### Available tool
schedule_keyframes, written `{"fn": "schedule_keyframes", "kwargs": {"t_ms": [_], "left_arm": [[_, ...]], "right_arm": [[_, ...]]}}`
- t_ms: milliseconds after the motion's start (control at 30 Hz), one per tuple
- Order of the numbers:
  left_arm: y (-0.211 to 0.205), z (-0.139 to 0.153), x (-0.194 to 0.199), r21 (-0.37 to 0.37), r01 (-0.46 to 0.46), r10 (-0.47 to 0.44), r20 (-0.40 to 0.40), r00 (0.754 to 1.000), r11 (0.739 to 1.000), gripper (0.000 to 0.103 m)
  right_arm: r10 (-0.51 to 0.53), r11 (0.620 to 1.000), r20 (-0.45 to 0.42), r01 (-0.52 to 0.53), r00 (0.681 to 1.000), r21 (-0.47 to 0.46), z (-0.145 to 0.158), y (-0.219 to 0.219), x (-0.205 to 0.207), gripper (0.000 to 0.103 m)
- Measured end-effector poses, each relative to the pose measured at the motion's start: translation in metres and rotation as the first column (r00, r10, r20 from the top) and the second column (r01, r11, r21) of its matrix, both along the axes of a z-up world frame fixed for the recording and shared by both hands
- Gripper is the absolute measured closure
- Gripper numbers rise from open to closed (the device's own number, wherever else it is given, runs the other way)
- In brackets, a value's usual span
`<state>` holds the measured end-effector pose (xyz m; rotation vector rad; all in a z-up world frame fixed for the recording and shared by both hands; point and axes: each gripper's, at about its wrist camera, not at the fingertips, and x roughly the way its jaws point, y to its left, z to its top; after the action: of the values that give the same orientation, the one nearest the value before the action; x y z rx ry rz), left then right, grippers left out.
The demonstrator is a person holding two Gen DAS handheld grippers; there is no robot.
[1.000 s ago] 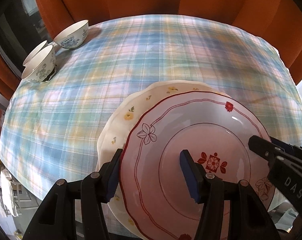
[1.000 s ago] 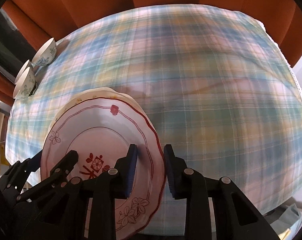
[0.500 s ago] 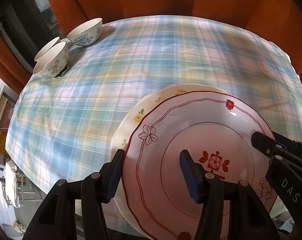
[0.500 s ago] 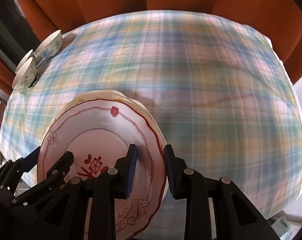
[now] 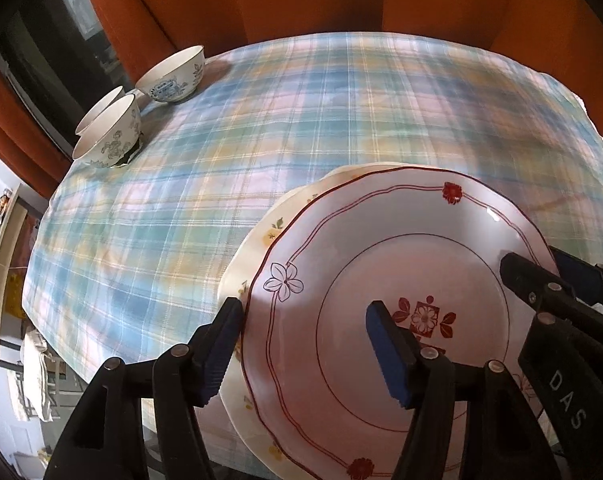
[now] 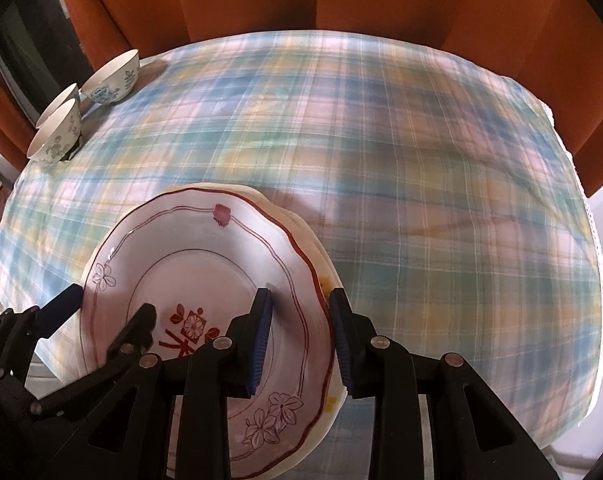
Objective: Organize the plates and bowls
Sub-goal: 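Lower the red-pattern plate onto the yellow-flower plates and open both grippers, then move both grippers toward the white bowls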
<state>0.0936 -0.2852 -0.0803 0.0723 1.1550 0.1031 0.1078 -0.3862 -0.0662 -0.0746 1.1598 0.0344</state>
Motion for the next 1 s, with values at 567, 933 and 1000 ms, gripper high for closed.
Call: {"fn": "schedule_keyframes", "kwargs": {"t_ms": [567, 933, 1000], "left_arm": [[0.028, 0.014, 0.0, -0.144, 0.061, -0.06, 0.017, 0.998, 0.988, 0.013], [0.093, 0.027, 0.022, -0.197, 0.2, -0.196, 0.04, 0.98, 0.96, 0.016], [0.112, 0.028, 0.026, -0.191, 0.212, -0.208, 0.041, 0.977, 0.958, 0.016]], "right_arm": [[-0.047, 0.999, 0.001, 0.047, 0.999, 0.006, 0.007, 0.012, -0.003, 0.036], [-0.156, 0.987, 0.055, 0.157, 0.986, -0.019, 0.028, 0.071, 0.002, 0.036], [-0.18, 0.983, 0.044, 0.181, 0.983, -0.008, 0.027, 0.087, 0.006, 0.036]]}}
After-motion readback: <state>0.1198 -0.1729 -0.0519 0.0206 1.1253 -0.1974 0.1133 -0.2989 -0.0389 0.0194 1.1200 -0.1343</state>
